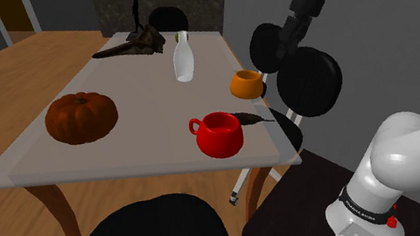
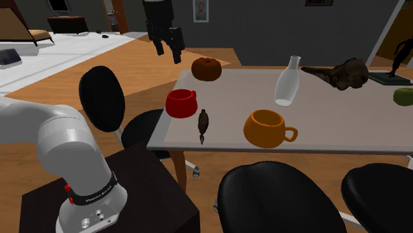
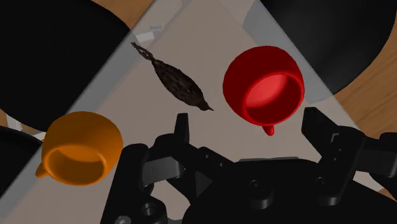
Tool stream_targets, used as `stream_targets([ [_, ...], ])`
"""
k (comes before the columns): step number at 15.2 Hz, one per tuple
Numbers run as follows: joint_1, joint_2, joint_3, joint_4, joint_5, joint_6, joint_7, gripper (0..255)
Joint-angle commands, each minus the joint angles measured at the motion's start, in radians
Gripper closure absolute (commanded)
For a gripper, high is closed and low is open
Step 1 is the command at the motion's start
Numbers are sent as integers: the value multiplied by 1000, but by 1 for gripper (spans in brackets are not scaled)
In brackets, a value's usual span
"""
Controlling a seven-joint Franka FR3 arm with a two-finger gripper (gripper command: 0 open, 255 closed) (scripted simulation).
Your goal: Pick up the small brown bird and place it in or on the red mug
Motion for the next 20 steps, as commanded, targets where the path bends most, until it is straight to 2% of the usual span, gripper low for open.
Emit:
stream_targets([
  [1, 0, 0, 0, 0, 0, 0, 0, 0],
  [11, 46, 80, -115, -259, -53, 338, -285, 0],
  [20, 116, 322, -247, -358, -53, 677, -569, 0],
])
